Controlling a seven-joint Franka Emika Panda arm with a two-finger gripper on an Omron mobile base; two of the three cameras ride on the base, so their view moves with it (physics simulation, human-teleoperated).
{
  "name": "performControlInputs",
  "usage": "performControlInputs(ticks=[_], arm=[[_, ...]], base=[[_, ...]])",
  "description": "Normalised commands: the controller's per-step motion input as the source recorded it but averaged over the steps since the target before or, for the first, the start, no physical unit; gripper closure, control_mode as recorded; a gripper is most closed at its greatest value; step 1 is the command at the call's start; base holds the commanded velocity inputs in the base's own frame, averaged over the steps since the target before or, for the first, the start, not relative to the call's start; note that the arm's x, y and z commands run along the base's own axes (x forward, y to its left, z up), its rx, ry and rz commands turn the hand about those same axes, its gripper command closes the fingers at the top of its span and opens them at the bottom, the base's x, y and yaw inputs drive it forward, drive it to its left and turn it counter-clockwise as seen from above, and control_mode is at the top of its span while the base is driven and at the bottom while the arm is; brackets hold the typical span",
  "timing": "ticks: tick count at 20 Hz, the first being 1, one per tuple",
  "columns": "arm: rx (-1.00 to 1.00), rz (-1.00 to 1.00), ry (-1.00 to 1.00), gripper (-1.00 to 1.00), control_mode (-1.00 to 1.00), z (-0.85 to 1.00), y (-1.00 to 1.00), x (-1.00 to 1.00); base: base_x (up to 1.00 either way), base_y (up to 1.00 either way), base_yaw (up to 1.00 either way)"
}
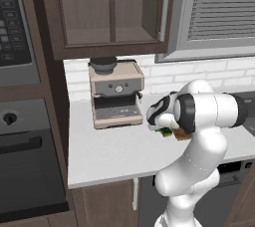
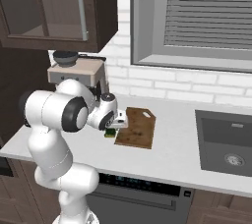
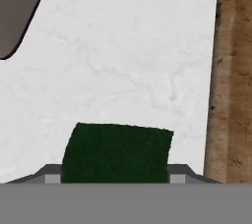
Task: Pick up the sponge from the counter and clean the cutting board by briefly scrubbing or pressing down on the cutting board. Once finished, release the sponge.
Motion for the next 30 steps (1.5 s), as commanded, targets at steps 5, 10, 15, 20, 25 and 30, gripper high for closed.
performControlInputs(ticks=[5,10,15,20,25,30], arm=[[0.00,-0.01,-0.08,1.00,-1.00,0.33,0.00,-0.24],[0.00,-0.09,-0.03,1.00,-1.00,0.39,0.00,-0.18],[0.00,-0.09,0.00,1.00,-1.00,0.08,-0.18,-0.05],[0.00,-0.06,0.00,1.00,-1.00,0.01,-0.43,-0.14],[0.00,-0.08,-0.03,1.00,-1.00,-0.01,-0.33,-0.08],[0.00,-0.03,-0.04,1.00,-1.00,-0.11,-0.27,0.00]], base=[[0.00,0.00,0.00],[0.00,0.00,0.00],[0.00,0.00,0.00],[0.00,0.00,0.00],[0.00,0.00,0.00],[0.00,0.00,0.00]])
